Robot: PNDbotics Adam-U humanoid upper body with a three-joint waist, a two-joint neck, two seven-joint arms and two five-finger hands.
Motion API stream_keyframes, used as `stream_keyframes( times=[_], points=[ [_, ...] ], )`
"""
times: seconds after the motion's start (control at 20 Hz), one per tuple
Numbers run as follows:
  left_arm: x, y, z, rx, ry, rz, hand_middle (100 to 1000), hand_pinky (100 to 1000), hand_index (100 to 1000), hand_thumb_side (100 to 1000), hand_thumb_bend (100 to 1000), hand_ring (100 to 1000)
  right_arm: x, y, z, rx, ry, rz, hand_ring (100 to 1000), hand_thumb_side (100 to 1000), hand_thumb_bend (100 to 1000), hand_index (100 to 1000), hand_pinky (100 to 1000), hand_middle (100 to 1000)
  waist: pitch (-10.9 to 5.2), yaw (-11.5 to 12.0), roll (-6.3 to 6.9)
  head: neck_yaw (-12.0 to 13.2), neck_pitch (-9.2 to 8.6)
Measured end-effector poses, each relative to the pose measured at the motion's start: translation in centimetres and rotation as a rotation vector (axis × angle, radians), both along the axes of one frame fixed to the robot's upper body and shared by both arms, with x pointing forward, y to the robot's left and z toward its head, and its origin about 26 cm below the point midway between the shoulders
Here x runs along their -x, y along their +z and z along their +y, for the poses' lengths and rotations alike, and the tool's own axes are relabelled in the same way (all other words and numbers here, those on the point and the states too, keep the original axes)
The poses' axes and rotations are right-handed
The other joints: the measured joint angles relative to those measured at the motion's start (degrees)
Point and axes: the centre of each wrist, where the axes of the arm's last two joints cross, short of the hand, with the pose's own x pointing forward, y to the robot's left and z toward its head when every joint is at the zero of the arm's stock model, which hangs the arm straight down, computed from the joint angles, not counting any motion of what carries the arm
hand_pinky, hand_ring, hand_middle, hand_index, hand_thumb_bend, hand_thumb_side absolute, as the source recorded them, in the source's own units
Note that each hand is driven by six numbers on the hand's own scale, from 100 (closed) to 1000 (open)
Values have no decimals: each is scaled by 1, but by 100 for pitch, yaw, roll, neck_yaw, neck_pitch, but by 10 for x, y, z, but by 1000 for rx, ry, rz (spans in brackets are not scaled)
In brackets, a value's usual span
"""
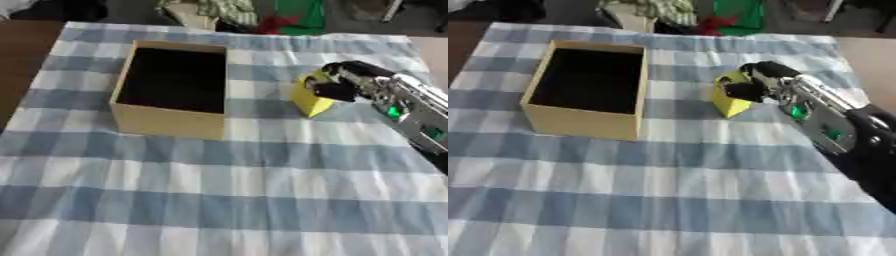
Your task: Pick up objects on the table and place them in the box.
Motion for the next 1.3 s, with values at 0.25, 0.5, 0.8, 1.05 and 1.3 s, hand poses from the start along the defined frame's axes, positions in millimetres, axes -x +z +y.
stream_keyframes(
  times=[0.25,0.5,0.8,1.05,1.3],
  points=[
    [0,-1,-1,6,-3,2,609,919,759,451,163,600,-10,-7,-6,-22,-1,-6,991,1000,144,1000,921,912,0,6,2,1,-19],
    [0,-1,-1,5,-4,4,609,920,759,452,162,601,-10,-9,-7,-45,25,-2,975,1000,152,1000,898,912,4,2,1,5,-32],
    [0,-1,-1,4,-4,5,607,921,759,455,158,601,-10,-10,-7,-45,23,-3,962,1000,167,1000,883,909,4,2,-5,5,-33],
    [0,-1,-1,4,-4,5,606,921,758,453,157,602,-9,-11,-5,-45,40,2,825,891,100,1000,844,844,8,2,-8,14,-33],
    [0,-1,-1,4,-4,5,606,921,758,454,155,603,3,-3,6,-67,82,-23,652,616,100,1000,787,788,29,2,-29,32,-33]
  ],
)
